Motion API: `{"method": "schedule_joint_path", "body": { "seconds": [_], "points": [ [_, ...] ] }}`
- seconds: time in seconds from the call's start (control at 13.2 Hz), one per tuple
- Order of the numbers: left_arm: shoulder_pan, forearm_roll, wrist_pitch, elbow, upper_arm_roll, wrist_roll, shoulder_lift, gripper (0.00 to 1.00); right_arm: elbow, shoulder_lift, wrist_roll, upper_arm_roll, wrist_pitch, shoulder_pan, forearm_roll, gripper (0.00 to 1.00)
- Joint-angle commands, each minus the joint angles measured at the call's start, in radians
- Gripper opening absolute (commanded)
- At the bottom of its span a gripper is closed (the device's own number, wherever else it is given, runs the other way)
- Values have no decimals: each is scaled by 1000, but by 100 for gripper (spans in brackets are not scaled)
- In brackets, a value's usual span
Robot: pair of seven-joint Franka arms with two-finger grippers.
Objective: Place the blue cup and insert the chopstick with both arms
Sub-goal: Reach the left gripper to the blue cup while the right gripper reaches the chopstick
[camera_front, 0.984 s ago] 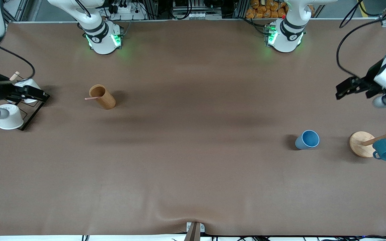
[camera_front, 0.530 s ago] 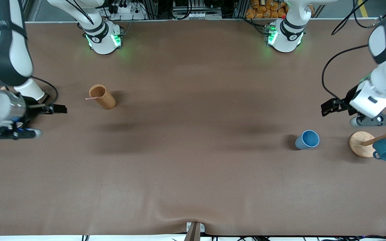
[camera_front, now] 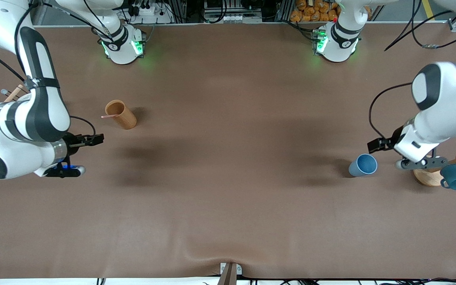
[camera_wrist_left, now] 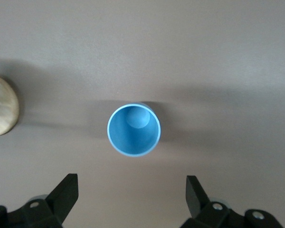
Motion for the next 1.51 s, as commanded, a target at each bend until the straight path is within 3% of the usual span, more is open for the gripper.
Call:
{"method": "schedule_joint_path", "body": {
  "seconds": [0.0,0.23,0.45,0.61,0.76,0.83,0.98,1.14,1.36,1.44],
  "points": [
    [35,11,29,20,-8,5,65,100,-62,-46,12,-1,-38,4,29,70],
    [45,11,52,75,-8,11,149,100,-113,-59,14,1,-47,15,67,63],
    [44,10,52,102,-8,11,203,86,-162,-79,14,1,-46,24,69,55],
    [50,13,52,99,-8,13,223,71,-180,-82,12,-1,-52,18,67,49],
    [70,14,52,92,-8,49,224,66,-193,-92,12,-2,-61,18,64,44],
    [71,13,52,92,-8,54,235,65,-210,-99,12,-1,-58,20,62,40],
    [72,11,52,90,-8,56,240,60,-220,-109,12,-2,-52,23,62,21],
    [72,11,52,90,-6,56,253,42,-217,-111,12,-2,-49,23,56,8],
    [75,11,52,93,-8,54,266,0,-213,-117,12,-4,-52,21,53,0],
    [75,11,52,93,-8,54,264,0,-213,-119,12,-2,-50,21,52,0]
  ]
}}
